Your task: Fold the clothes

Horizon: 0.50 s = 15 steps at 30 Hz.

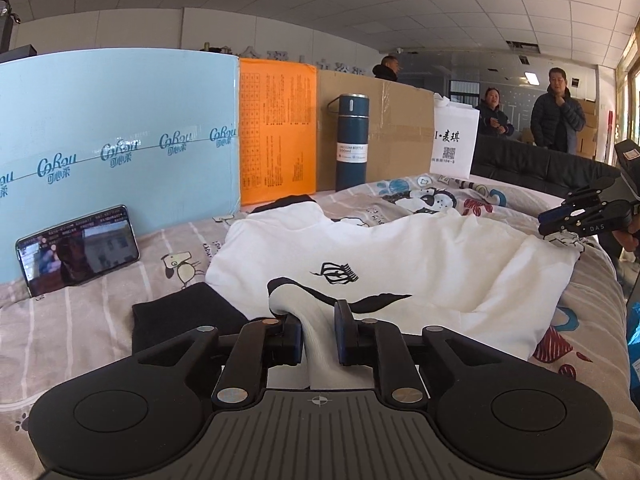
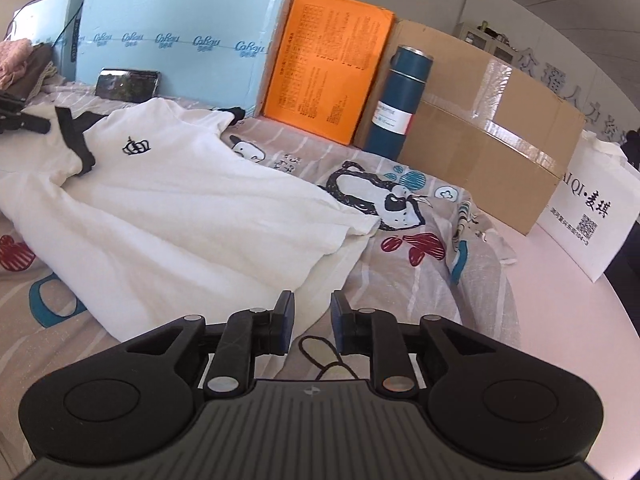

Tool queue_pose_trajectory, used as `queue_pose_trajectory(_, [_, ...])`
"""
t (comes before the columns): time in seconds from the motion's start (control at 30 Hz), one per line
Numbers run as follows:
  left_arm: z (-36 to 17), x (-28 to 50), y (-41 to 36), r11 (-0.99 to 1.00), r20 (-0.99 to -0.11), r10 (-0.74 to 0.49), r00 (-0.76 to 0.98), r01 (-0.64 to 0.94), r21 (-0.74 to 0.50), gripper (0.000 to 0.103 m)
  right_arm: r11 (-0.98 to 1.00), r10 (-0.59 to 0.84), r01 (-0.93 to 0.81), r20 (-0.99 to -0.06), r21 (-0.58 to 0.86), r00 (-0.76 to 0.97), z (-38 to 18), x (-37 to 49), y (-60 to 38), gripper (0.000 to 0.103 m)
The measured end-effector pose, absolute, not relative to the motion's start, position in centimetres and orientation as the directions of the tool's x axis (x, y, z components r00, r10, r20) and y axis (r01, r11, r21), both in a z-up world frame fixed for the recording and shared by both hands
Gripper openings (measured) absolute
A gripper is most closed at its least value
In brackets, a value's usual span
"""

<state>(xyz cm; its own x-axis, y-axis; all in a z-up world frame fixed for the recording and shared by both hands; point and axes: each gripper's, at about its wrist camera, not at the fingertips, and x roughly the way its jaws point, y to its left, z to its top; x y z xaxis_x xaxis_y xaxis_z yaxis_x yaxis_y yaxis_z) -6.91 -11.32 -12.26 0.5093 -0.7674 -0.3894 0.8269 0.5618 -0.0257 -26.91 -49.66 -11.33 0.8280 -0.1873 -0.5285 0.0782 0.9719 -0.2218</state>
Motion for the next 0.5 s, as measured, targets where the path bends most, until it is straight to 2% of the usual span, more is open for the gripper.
queue_pose_trajectory(0.07, [-12.1, -6.5, -10.9, 0.573, -0.393, -0.763, 0.512, 0.818, -0.046, 0.026, 0.978, -0.185, 0.115, -0.484, -0.172, 0.855, -11.2, -27.9, -49.7, 0.030])
queue_pose_trajectory(0.1, [-12.0, -6.6, -10.7, 0.589, -0.388, -0.753, 0.531, 0.807, -0.041, 0.031, 0.983, -0.171, 0.119, -0.457, -0.141, 0.873, -11.2, -28.5, -49.5, 0.038])
queue_pose_trajectory(0.17, [-11.8, -6.6, -10.2, 0.622, -0.378, -0.733, 0.566, 0.783, -0.033, 0.066, 0.990, -0.133, 0.105, -0.428, -0.090, 0.894, -11.4, -29.1, -48.9, 0.048])
queue_pose_trajectory(0.3, [-11.5, -6.9, -9.0, 0.636, -0.383, -0.723, 0.575, 0.770, -0.044, 0.068, 0.994, -0.082, 0.042, -0.446, -0.099, 0.891, -12.5, -29.0, -47.1, 0.056])
queue_pose_trajectory(0.43, [-11.6, -8.1, -7.2, 0.540, -0.411, -0.796, 0.445, 0.829, -0.147, 0.068, 0.990, -0.122, 0.067, -0.509, -0.124, 0.852, -14.3, -28.2, -47.2, 0.058])
queue_pose_trajectory(0.5, [-12.3, -9.4, -7.5, 0.556, -0.467, -0.749, 0.469, 0.829, -0.059, 0.069, 0.991, -0.124, 0.079, -0.519, -0.109, 0.846, -14.8, -28.2, -47.6, 0.062])
